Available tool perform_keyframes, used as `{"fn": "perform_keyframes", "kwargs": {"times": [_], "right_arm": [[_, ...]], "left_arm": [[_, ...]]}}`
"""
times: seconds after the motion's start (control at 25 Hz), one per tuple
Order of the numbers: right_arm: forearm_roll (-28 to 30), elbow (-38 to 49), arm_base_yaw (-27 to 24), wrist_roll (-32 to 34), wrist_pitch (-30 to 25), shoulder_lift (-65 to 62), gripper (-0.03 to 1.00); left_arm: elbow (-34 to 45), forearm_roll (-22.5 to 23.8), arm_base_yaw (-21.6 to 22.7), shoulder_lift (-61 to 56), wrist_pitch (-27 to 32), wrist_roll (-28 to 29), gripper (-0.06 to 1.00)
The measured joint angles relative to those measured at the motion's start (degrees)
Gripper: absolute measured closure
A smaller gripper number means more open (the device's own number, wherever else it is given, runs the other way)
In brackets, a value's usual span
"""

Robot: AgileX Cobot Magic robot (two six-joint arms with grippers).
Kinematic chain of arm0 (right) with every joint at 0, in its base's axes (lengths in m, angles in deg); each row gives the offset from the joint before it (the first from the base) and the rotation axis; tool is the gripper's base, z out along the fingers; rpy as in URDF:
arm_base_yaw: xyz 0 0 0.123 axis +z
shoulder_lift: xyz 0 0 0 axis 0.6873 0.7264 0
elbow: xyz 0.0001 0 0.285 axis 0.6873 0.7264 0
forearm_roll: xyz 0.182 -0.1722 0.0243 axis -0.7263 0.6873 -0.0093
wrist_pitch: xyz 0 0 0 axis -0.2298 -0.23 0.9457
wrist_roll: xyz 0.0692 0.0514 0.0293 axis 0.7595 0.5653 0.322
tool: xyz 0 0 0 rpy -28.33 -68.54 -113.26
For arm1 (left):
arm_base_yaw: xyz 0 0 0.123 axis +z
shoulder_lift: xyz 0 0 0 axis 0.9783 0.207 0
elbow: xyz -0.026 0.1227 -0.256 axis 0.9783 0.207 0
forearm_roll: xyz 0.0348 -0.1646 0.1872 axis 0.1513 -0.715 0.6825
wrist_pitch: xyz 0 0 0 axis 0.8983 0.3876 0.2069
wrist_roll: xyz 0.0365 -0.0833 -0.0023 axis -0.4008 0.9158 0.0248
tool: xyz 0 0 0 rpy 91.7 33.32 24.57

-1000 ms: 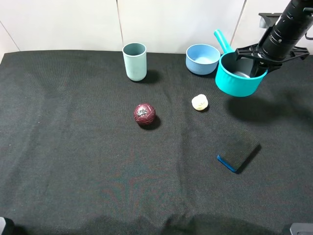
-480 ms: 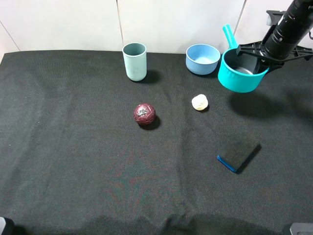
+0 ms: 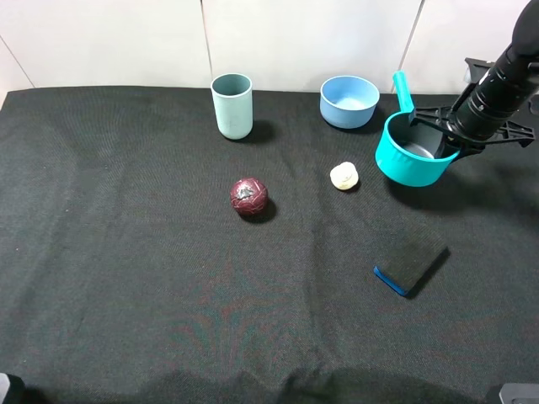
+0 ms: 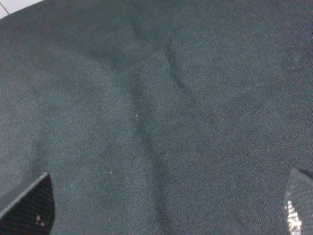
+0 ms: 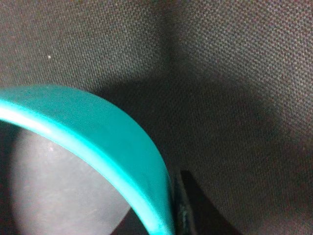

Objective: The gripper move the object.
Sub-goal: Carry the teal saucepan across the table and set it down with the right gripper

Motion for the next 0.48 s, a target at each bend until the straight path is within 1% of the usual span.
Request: {"fn": "perform_keyframes", "kwargs": {"times": [0.48], "right_arm": [[0.0, 0.1, 0.0, 0.6, 1.6, 4.0, 0.96]], "left_arm": [[0.0, 0.0, 0.0, 0.0, 0.0, 0.0, -0.05]]}}
